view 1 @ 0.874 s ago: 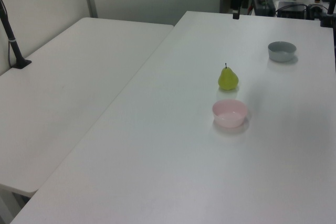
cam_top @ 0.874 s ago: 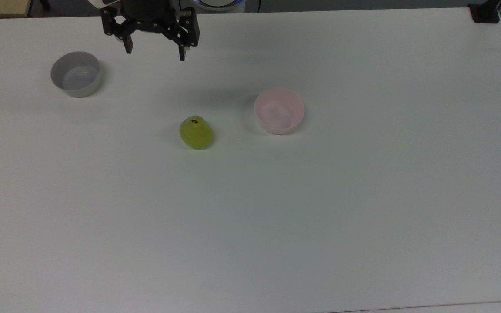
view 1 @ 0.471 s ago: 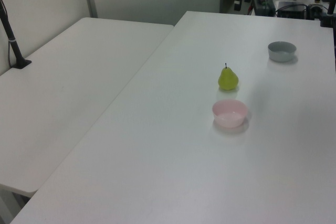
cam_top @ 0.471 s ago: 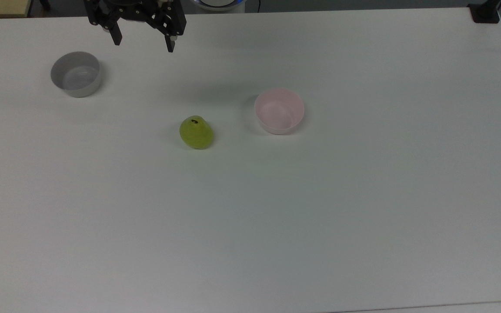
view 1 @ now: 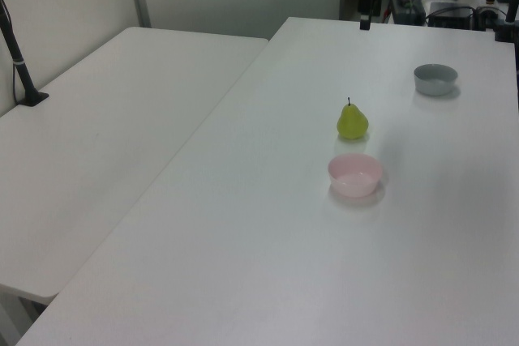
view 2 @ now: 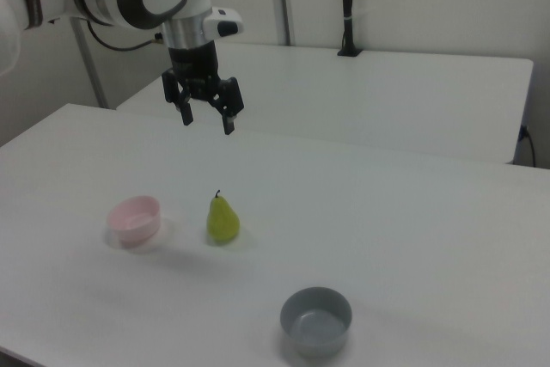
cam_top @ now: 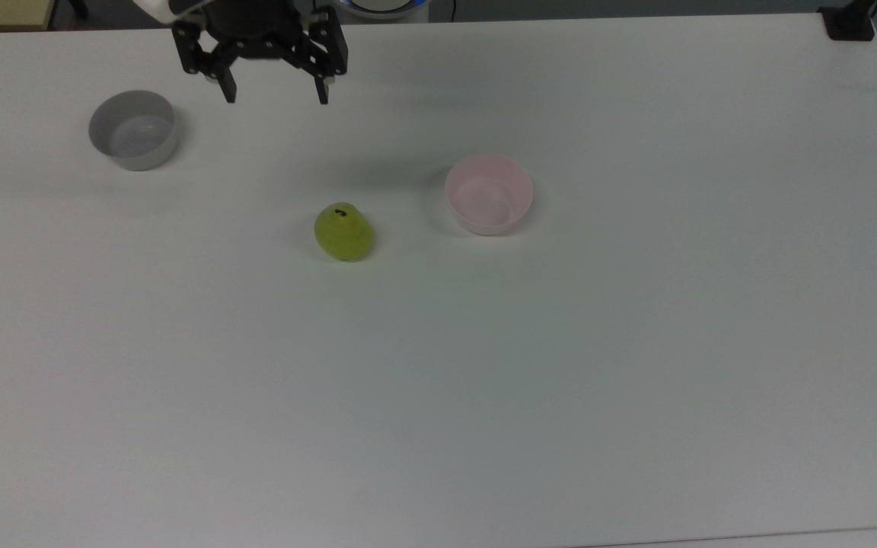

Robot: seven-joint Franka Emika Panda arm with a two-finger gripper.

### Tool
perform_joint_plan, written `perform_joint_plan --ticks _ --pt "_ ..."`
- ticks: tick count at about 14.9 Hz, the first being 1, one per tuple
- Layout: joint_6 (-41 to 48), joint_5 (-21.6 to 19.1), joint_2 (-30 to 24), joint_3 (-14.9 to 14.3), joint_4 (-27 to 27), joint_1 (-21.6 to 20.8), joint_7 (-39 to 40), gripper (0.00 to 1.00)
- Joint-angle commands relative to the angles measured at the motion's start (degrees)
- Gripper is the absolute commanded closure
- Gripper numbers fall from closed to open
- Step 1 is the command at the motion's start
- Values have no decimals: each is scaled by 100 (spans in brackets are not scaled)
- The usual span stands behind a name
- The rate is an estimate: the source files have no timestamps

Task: Place the pear in the bowl
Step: 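Move the open gripper down over the green pear, then close the gripper around the green pear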

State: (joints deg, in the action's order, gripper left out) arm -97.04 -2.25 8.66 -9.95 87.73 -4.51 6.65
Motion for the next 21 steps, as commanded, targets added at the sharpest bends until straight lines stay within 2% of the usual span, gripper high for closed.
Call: perform_joint_plan --ticks 1,2,5,7,11,18,19,21 --pt "-313 -30 337 -24 217 -313 257 0" --pt "-463 5 460 -24 279 -357 266 0" --pt "-840 470 1004 -16 419 -577 301 0" --pt "-1525 602 1041 -24 1041 -595 616 0" --pt "-2028 1042 1093 -24 1632 -630 820 0" --pt "-2469 1113 1252 37 1739 -630 750 0" --pt "-2478 1113 1252 37 1739 -630 733 7" --pt "-2478 1113 1252 46 1739 -639 785 35"
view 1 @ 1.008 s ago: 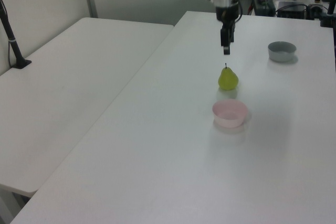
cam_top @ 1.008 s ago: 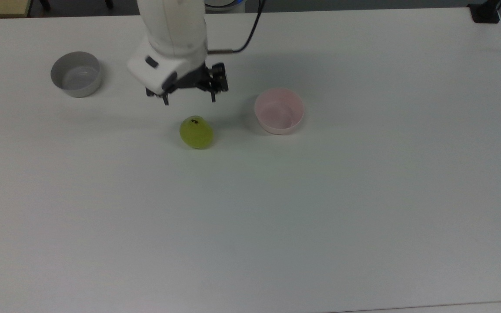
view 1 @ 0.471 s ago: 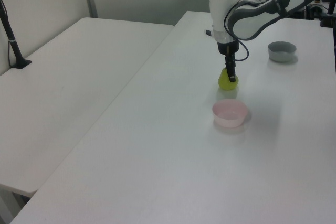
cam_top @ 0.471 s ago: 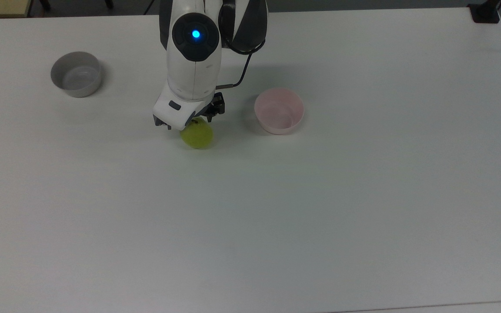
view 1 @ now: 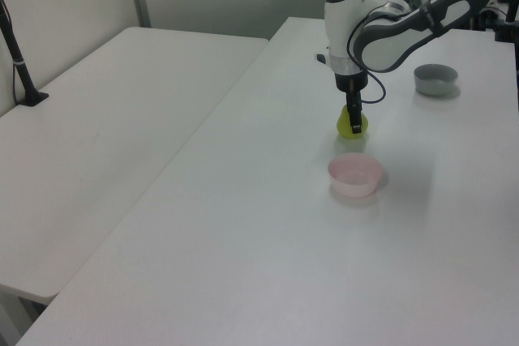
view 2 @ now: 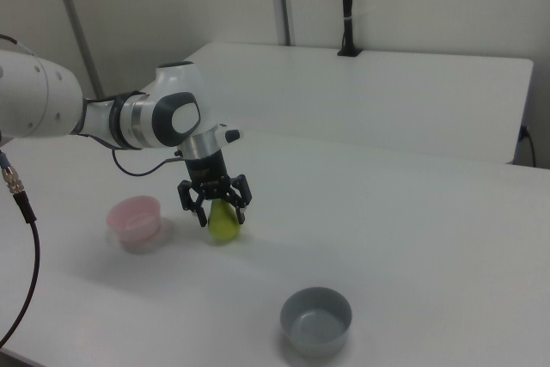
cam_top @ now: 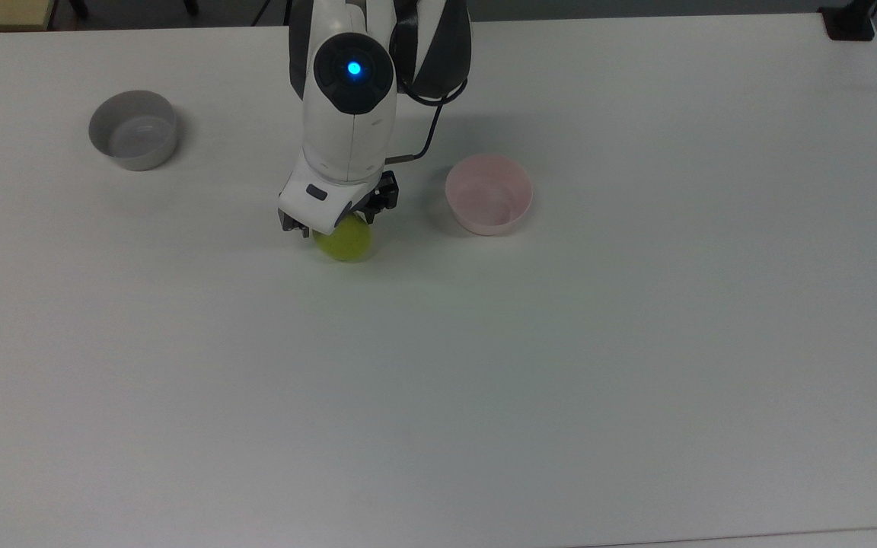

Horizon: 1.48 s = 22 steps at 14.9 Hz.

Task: Place the pear in the bowl
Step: 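Close the gripper around the green pear, then lift the pear and carry it over the pink bowl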

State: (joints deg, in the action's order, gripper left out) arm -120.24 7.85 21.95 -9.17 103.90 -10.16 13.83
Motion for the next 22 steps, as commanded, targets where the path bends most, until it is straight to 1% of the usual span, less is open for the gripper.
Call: perform_joint_plan --ticks 1,2,4,5,7,8,9,10,11,13,15,16,17,18,20,21,22 --pt "-157 102 -77 -23 122 -65 85 46" --pt "-149 102 -77 -14 122 -65 94 63" --pt "-122 94 -103 -6 122 -65 111 82" --pt "-96 85 -147 3 122 -65 137 84" --pt "52 24 -514 3 113 22 147 84" --pt "323 6 -786 3 52 75 146 84" --pt "587 -99 -1015 3 -105 102 181 84" --pt "912 -204 -1131 3 -316 111 208 84" --pt "1150 -214 -1175 3 -501 137 208 84" --pt "1222 -232 -1211 3 -546 137 191 83" --pt "1275 -284 -1220 -5 -546 23 129 83" --pt "1397 -389 -1246 -75 -546 -299 111 83" --pt "1433 -433 -1246 -93 -546 -476 68 84" --pt "1434 -451 -1255 -93 -538 -670 -194 83" --pt "1433 -460 -1255 -85 -520 -1249 -634 83" --pt "1434 -469 -1255 -32 -511 -1426 -740 83" --pt "1425 -469 -1229 29 -502 -1480 -828 83"
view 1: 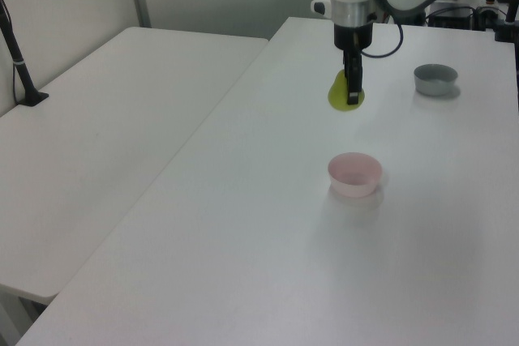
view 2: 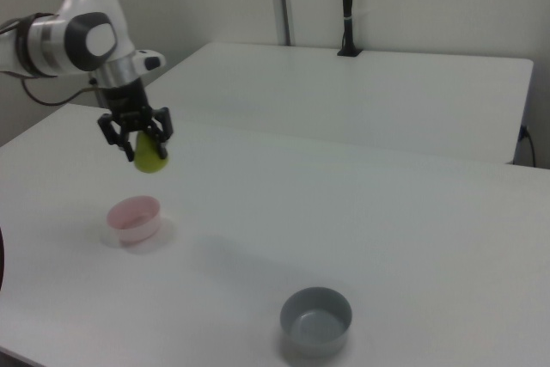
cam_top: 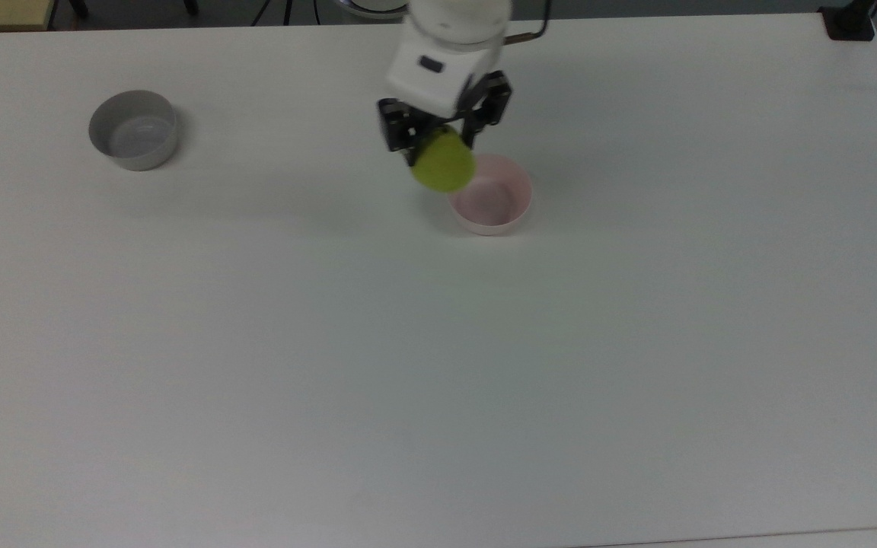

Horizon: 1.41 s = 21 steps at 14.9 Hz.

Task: Place the pear in the bowl
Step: 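Lift the pear and carry it over the pink bowl, then lower the pear into the pink bowl and open the gripper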

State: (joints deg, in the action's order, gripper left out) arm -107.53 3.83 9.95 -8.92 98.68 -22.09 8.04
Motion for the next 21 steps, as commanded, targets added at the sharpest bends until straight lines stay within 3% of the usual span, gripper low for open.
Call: perform_joint_plan --ticks 1,6,12,16,17,19,20,21 --pt "145 -67 -11 48 29 -304 -294 83" --pt "74 -32 94 487 248 -208 -304 82" --pt "-180 30 691 531 257 -208 -304 82" --pt "-479 196 772 540 547 -190 -277 79" --pt "-480 197 789 540 547 -190 -277 74" --pt "-488 197 842 540 547 -173 -286 45" --pt "-480 188 842 540 547 -155 -303 8" --pt "-480 188 842 540 539 -146 -304 0"
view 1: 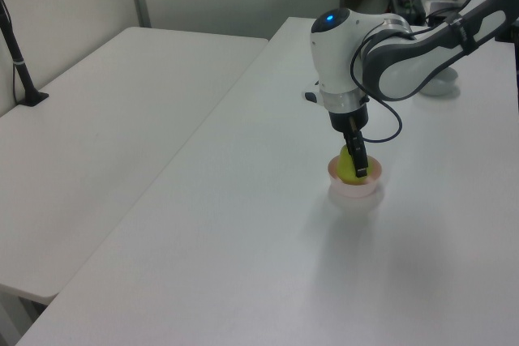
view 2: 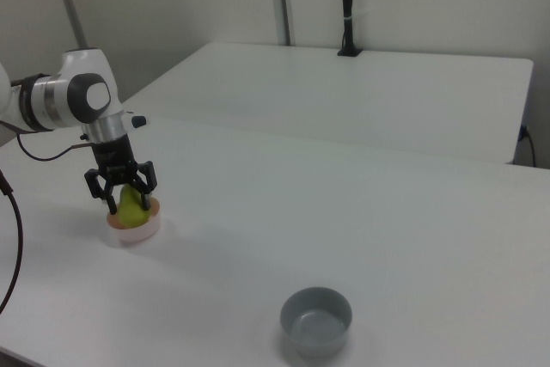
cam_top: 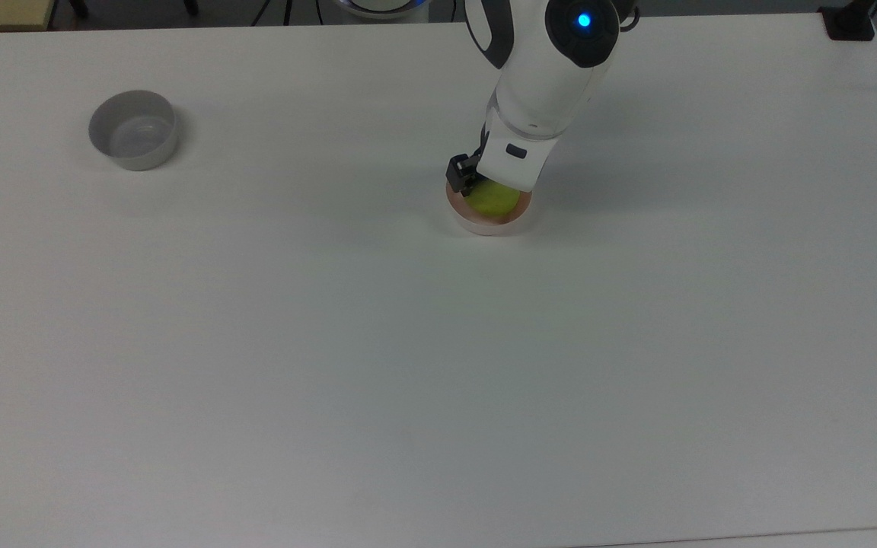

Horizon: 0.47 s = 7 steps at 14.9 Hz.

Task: Place the pear in the bowl
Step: 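Lower the pear into the pink bowl and open the gripper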

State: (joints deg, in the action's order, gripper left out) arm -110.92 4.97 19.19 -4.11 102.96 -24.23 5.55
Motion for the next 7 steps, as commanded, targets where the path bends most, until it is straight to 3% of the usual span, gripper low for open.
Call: perform_joint_plan --ticks 1,7 --pt "-140 74 -91 59 110 67 -54 0" --pt "-35 39 -353 59 31 137 -220 0"
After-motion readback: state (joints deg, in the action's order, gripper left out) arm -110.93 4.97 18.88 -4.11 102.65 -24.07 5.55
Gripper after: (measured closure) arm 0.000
